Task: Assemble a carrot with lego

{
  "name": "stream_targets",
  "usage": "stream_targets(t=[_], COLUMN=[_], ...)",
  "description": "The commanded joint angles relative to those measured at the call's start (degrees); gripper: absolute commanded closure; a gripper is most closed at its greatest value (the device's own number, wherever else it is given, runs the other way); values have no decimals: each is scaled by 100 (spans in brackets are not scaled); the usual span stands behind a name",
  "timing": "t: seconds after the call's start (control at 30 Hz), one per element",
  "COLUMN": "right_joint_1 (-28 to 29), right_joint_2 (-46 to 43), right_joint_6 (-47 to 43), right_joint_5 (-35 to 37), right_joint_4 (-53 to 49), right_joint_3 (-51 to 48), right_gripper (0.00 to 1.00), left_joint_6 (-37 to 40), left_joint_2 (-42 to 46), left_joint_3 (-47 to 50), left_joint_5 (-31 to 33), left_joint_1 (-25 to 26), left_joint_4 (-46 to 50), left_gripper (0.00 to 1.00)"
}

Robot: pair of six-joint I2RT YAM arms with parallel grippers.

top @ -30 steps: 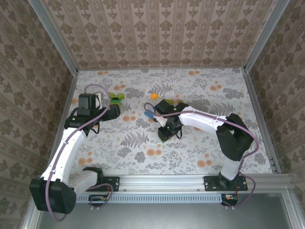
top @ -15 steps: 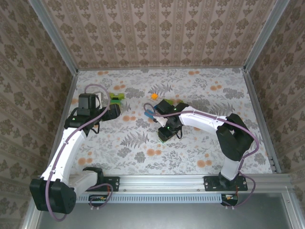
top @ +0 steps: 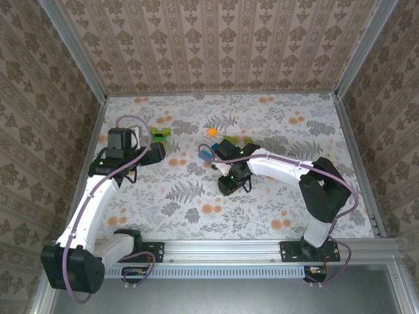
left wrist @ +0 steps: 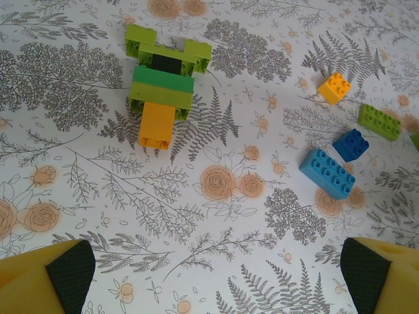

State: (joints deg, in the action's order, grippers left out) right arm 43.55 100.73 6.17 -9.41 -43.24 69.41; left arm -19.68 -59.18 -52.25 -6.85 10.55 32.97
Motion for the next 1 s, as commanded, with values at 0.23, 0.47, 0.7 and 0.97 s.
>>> stream_targets(t=[0.23, 0.47, 0.7, 0.97], right_joint_1=[193, 218, 215, 197], right_joint_2=[671, 999, 1441, 1591], right_joint_6=[259, 169, -76, -207], right_joint_5=[227, 388, 364, 225], right_joint_4=[-356, -654, -1160, -1157], right_joint_3=[-450, 6, 278, 510], right_gripper=[75, 75, 74, 74], left_joint_6=[79, 79, 93, 92], left_joint_2=[47, 55, 38, 19], left_joint_3=[-7, -14, -1, 5], left_joint_5=[-53, -45, -57, -36], left_joint_1=[35, 31, 31, 34], left_joint_4=[-36, -28, -45, -45], left_gripper=[0, 0, 0, 0])
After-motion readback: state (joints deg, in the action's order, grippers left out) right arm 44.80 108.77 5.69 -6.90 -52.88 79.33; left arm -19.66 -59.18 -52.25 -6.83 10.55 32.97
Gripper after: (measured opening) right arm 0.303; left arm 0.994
